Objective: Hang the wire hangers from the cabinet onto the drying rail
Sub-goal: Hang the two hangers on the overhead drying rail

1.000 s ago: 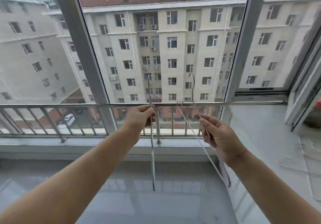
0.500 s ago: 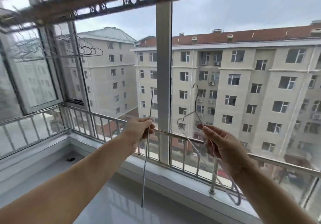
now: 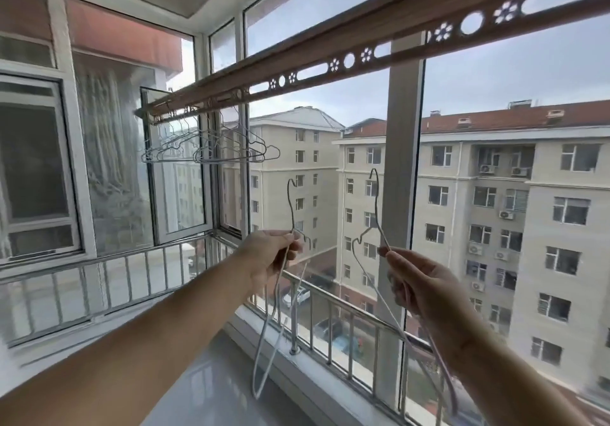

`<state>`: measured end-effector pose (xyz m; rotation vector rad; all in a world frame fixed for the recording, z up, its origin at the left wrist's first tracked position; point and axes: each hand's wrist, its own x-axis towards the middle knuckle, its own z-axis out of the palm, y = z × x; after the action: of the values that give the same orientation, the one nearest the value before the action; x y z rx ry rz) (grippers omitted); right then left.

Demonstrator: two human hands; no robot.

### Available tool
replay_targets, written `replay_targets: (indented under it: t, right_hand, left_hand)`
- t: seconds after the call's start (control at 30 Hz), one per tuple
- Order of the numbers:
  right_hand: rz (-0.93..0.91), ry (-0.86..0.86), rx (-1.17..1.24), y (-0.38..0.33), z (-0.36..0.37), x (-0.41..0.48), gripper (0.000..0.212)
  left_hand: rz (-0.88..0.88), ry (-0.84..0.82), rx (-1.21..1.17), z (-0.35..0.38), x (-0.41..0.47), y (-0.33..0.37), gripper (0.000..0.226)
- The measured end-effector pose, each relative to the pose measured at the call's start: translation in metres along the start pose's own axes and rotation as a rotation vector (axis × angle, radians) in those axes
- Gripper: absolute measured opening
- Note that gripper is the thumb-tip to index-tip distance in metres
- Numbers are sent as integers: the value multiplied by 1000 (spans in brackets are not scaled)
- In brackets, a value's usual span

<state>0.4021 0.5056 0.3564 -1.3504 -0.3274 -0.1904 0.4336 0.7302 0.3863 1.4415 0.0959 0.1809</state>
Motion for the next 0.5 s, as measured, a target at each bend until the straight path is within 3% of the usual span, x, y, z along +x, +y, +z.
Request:
replay_targets:
  t: [0.33, 0.5]
  right_hand:
    - [-115, -59, -25, -8, 83, 87, 18]
    - [-195, -10, -59, -15, 134, 132, 18]
  left_hand:
    - [110, 11, 16, -56, 80, 61, 18]
    - [127, -58, 23, -90, 124, 98, 16]
